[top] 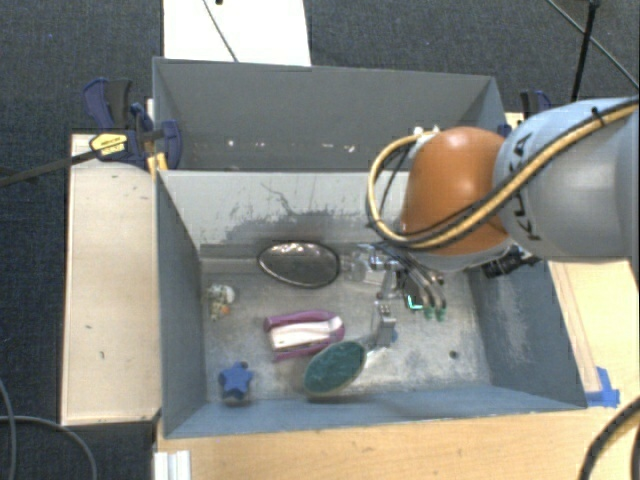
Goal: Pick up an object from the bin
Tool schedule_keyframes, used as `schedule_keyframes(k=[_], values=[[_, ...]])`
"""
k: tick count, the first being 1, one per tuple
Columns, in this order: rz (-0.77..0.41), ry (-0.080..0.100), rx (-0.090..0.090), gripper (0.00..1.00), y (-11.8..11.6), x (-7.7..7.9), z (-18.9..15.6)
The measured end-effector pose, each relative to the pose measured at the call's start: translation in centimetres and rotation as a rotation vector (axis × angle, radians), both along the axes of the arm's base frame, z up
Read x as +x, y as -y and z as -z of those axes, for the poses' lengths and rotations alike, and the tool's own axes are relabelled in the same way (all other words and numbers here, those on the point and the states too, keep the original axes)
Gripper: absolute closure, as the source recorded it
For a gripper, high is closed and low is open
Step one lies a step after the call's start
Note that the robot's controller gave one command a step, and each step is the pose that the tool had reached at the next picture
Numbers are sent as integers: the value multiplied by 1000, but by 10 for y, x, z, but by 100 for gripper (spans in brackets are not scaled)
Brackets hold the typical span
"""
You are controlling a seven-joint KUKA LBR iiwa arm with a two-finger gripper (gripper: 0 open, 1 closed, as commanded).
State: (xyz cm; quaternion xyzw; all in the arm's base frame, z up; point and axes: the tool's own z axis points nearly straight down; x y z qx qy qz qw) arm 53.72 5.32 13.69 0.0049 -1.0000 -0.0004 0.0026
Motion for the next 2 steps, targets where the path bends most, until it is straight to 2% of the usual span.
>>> schedule_keyframes(k=[1, 2], values=[[-190, 21, -4, 0, -63, -36, 62], [-183, 59, 5, 100, -65, -26, 55]])
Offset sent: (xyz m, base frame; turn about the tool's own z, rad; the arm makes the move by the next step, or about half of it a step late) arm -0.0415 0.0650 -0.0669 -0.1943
